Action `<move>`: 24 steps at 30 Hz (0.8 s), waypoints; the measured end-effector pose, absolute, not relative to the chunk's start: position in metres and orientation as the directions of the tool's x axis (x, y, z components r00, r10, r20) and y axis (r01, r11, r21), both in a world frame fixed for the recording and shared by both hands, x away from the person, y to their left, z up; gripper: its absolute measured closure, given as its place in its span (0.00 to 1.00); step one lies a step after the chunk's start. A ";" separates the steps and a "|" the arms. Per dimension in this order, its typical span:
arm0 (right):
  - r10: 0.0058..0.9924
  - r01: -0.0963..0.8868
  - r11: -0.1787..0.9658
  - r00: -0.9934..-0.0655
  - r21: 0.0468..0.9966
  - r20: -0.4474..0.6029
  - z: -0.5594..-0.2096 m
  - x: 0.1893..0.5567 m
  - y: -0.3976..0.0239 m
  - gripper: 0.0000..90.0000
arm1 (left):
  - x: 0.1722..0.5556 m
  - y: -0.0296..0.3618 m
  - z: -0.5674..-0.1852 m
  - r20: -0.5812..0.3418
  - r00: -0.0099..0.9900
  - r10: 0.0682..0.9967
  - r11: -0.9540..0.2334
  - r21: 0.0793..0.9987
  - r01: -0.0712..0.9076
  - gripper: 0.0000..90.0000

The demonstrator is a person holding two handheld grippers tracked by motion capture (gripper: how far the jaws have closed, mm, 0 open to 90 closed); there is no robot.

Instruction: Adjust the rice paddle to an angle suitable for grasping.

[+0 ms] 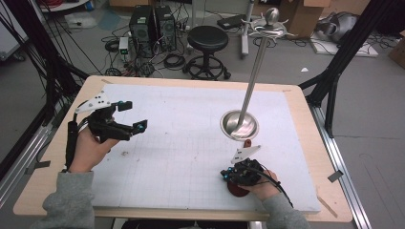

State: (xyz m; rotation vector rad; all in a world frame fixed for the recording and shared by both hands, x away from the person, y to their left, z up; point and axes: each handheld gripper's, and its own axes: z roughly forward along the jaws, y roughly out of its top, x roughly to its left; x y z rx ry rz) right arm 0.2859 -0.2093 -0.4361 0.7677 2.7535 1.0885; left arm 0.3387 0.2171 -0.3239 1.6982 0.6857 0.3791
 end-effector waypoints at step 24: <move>0.469 0.410 0.620 -0.877 0.669 0.102 -0.437 0.271 -0.242 1.00 | 0.339 0.215 -0.325 -0.112 0.775 0.622 -0.127 0.962 0.241 0.02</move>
